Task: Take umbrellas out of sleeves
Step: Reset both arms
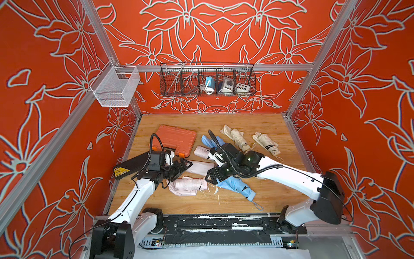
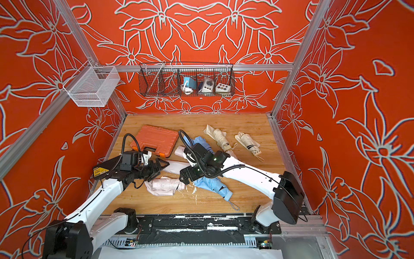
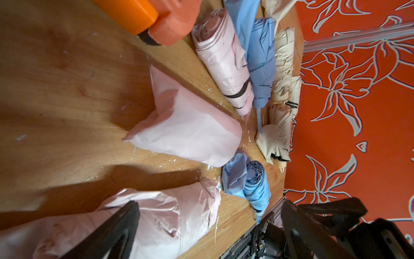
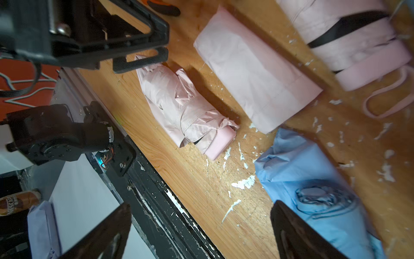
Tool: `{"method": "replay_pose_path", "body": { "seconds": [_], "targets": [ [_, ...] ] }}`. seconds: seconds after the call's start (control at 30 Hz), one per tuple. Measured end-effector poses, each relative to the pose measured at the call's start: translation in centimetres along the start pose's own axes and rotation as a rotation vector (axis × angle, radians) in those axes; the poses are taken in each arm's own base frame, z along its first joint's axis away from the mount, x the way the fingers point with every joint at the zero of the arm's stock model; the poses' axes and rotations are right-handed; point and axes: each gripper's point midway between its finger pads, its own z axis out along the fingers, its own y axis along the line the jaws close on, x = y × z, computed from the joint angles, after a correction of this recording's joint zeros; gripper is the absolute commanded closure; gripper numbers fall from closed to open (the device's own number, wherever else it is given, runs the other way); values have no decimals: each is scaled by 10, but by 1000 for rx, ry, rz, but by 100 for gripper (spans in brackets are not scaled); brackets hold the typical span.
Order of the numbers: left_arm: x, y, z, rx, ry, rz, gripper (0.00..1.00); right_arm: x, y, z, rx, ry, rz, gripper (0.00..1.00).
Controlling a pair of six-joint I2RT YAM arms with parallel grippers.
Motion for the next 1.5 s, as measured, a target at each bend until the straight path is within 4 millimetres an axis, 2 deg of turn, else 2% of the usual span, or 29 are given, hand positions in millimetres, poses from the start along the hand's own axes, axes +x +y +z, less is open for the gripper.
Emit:
{"method": "replay_pose_path", "body": {
  "seconds": [0.13, 0.4, 0.53, 0.8, 0.97, 1.1, 1.2, 1.3, 1.5],
  "targets": [
    [-13, -31, -11, 65, -115, 45, 2, -7, 2, -27, 18, -71, -50, 1],
    [-56, -99, -72, 170, -397, 162, 2, -25, 1, -79, 78, -253, -168, 1],
    [-67, -110, -96, 170, -509, 210, 2, -32, -9, -109, 140, -425, -224, 1],
    [-86, -103, -136, 93, -751, 256, 2, -26, -65, -178, 419, -845, -217, 1],
    [-99, -91, -148, 19, -872, 288, 2, -33, -97, -221, 651, -951, -196, 1],
    [-108, -76, -146, -70, -920, 312, 2, -34, -132, -239, 806, -950, -145, 1],
    [-116, -66, -145, -134, -960, 341, 2, -33, -165, -247, 904, -932, -67, 1],
    [-121, -53, -143, -201, -1003, 372, 2, -33, -194, -244, 965, -896, 1, 1],
    [-130, -31, -130, -314, -1024, 422, 2, -27, -255, -209, 1020, -723, 103, 1]
  ]
}}
